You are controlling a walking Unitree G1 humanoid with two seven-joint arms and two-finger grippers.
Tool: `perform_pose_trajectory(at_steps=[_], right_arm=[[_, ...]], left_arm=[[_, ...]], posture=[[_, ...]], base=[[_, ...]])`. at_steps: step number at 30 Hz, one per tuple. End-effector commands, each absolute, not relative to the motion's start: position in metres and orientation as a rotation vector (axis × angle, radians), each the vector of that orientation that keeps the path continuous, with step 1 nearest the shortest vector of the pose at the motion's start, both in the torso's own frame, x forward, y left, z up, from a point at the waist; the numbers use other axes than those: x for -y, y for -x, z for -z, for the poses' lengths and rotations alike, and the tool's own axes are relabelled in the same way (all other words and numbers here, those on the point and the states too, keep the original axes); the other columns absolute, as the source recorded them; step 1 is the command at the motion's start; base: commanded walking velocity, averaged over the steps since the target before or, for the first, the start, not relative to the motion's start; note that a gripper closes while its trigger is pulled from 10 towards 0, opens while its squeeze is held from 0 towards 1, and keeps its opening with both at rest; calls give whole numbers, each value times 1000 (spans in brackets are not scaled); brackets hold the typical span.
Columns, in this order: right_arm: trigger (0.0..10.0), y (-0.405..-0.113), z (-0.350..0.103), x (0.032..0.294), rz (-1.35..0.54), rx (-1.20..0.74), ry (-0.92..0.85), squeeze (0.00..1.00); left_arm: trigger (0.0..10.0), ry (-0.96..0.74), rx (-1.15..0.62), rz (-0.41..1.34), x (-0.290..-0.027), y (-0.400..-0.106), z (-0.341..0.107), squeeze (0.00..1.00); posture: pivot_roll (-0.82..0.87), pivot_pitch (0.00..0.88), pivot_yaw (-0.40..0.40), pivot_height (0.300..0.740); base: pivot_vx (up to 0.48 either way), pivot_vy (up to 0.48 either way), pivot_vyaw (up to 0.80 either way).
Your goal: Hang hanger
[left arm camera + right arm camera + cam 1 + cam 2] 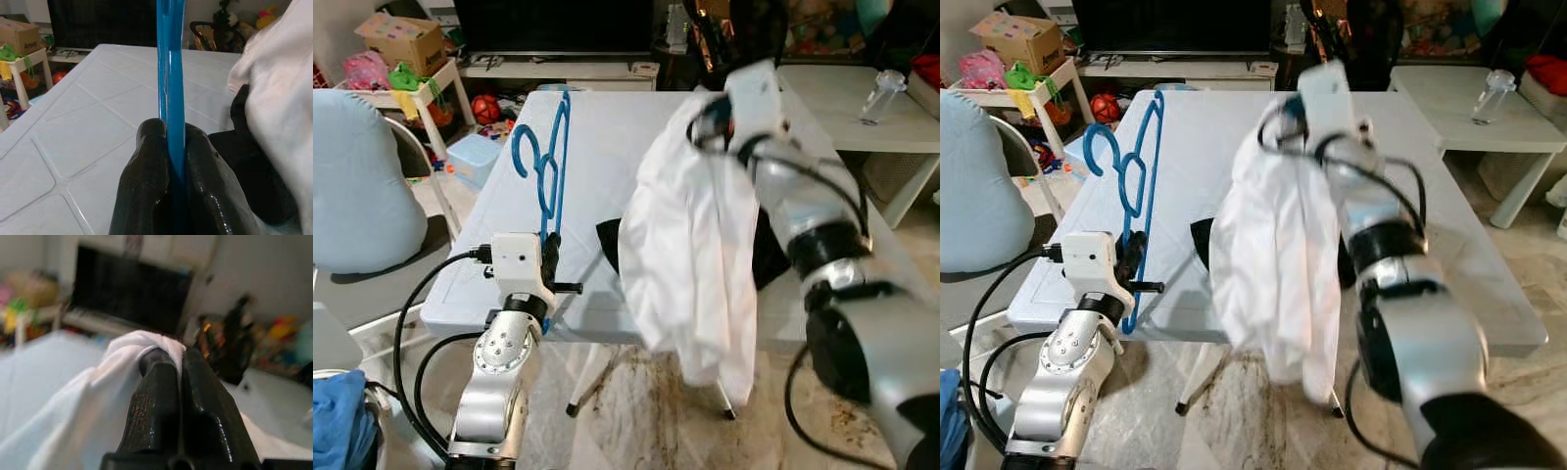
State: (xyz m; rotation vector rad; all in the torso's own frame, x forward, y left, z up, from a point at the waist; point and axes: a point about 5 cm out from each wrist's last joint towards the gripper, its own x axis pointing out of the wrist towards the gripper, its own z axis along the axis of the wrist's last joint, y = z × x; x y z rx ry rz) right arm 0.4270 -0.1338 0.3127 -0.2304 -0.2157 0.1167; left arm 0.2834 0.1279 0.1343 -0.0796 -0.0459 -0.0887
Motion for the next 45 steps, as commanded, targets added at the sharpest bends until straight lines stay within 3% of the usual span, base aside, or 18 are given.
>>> perform_pose_trajectory(at_steps=[1,8,15,16,18,19,20,21,23,30,31,38,45], right_arm=[[0,-425,-339,140,-63,308,194,0],[0,-416,-391,162,118,508,167,0],[0,-420,-363,170,153,447,264,0],[9373,-425,-339,168,113,359,324,0],[9373,-426,-330,167,98,329,349,0],[10000,-427,-319,165,74,283,397,0],[10000,-428,-302,164,27,215,404,0],[10000,-428,-283,163,-25,138,405,1000],[10000,-424,-237,163,-145,-24,423,1000],[10000,-416,-205,181,-216,-133,505,1000],[10000,-412,-200,194,-218,-158,519,1000],[10000,-408,-207,219,-189,-134,489,1000],[10000,-404,-217,227,-224,-39,383,1000]], left_arm=[[10000,75,43,69,-130,-284,-134,0],[10000,78,50,57,-130,-285,-135,0],[10000,79,56,58,-128,-287,-136,0],[10000,80,56,64,-126,-287,-135,0],[10000,81,56,66,-126,-287,-135,0],[10000,81,55,66,-126,-287,-135,0],[10000,81,54,66,-126,-286,-135,0],[10000,82,52,67,-126,-286,-134,0],[10000,83,48,70,-125,-285,-133,0],[10000,84,50,73,-126,-286,-135,0],[10000,81,49,75,-127,-286,-135,0],[10000,72,44,78,-130,-284,-134,0],[10000,64,42,92,-130,-285,-135,0]], posture=[[38,8,-36,740],[39,0,-41,740],[31,0,-34,740],[32,0,-33,740],[32,0,-31,740],[30,0,-30,740],[28,0,-29,740],[28,0,-29,740],[29,2,-25,740],[27,8,-19,740],[28,11,-14,740],[28,15,-3,740],[18,11,10,740]], base=[[0,0,0],[0,0,0],[0,0,0],[0,0,0],[0,0,0],[0,0,0],[0,0,0],[0,0,0],[0,0,0],[0,0,0],[0,0,0],[0,0,0],[0,0,0]])
